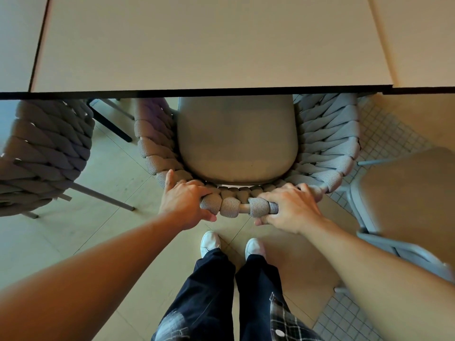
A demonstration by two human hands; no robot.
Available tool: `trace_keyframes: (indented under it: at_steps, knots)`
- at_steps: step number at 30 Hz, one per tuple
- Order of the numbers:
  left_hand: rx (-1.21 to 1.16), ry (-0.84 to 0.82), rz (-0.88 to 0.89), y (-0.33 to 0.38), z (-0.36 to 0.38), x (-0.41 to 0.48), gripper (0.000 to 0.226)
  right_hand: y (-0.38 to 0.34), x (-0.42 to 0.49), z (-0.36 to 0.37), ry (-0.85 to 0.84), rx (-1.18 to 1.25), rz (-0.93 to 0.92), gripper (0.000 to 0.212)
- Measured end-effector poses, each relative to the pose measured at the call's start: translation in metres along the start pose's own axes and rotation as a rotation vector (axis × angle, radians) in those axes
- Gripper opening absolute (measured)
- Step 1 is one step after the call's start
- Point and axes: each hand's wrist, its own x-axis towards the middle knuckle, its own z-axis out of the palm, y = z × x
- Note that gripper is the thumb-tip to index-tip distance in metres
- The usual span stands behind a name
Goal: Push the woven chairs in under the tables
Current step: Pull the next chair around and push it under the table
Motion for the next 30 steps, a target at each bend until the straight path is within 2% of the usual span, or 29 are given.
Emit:
trace_keyframes:
  at_steps: [7,14,16,18,21,26,30]
  knots:
    - [-0.015,0.035,0.000,0.000,0.002,-0.005,0.065,-0.006,-0.005,0.003,0.047,0.081,0.047,0.069]
    - [-0.009,0.069,-0.056,0.010,0.009,-0.008,0.059,-0.010,-0.030,0.005,0.309,0.323,0.048,0.041]
    - [-0.098,0.108,-0.077,0.021,0.007,-0.010,0.049,-0.008,-0.042,0.005,0.432,0.375,0.069,0.031]
    - [-0.302,0.192,-0.100,0.036,0.003,-0.013,0.031,-0.003,-0.058,0.007,0.510,0.411,0.110,0.029]
    - [-0.453,0.233,-0.056,0.068,-0.003,-0.023,0.019,0.011,-0.094,0.010,0.432,0.464,0.207,0.035]
    - [-0.504,0.071,0.068,0.132,0.005,-0.042,0.020,0.049,-0.168,0.039,0.133,0.528,0.420,0.048]
    - [-0.463,-0.038,0.129,0.195,0.032,-0.065,0.024,0.089,-0.242,0.073,0.104,0.632,0.553,0.052]
